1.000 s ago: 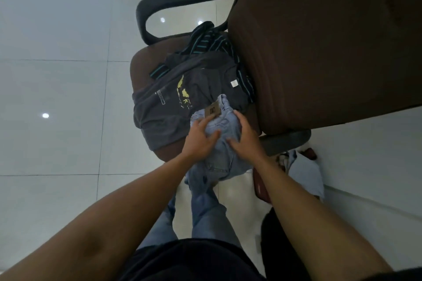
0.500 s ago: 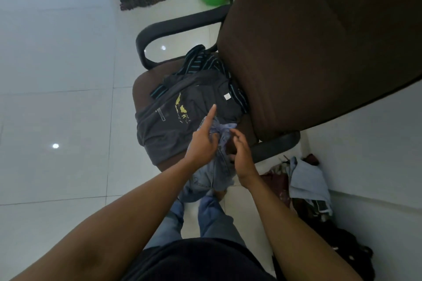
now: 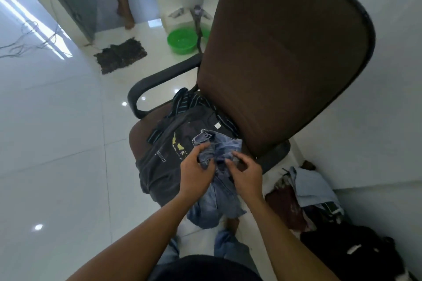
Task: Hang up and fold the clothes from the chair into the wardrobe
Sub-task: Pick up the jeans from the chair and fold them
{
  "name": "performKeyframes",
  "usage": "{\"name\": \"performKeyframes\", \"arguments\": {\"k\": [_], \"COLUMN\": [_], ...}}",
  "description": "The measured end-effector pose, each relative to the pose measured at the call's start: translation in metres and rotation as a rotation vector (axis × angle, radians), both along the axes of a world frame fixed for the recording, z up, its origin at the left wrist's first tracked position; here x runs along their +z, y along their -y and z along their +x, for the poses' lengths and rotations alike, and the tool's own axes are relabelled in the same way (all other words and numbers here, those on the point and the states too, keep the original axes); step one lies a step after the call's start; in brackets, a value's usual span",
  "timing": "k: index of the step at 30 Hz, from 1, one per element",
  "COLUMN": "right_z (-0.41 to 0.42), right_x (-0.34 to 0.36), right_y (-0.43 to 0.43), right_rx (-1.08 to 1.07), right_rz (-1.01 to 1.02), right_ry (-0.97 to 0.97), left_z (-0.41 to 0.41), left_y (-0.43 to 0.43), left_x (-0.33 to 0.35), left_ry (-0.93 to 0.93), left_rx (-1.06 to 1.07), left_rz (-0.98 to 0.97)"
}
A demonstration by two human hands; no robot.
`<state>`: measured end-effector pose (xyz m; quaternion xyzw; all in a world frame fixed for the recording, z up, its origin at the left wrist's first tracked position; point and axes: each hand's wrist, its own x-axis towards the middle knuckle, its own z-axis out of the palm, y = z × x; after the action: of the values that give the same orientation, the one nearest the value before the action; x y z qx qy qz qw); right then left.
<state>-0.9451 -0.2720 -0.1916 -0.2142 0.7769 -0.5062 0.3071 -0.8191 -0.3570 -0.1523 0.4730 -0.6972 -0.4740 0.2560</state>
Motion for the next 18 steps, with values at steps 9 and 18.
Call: {"name": "performKeyframes", "arguments": {"k": [9, 18], "right_z": [0.020, 0.032], "right_x": [0.088, 0.259], "right_y": [-0.017, -0.071], "right_rx": [-0.367, -0.599], "right_rz": [-0.180, -0.236], "right_ry": [-0.474, -0.711], "left_z": [0.013, -0.009], "left_y": [0.068, 0.107], "left_x": [0.095, 0.244], "left_ry": [-0.293, -0.453], "left_rx": [-0.393, -0.810], "left_rz": [-0.081, -0.460]}}
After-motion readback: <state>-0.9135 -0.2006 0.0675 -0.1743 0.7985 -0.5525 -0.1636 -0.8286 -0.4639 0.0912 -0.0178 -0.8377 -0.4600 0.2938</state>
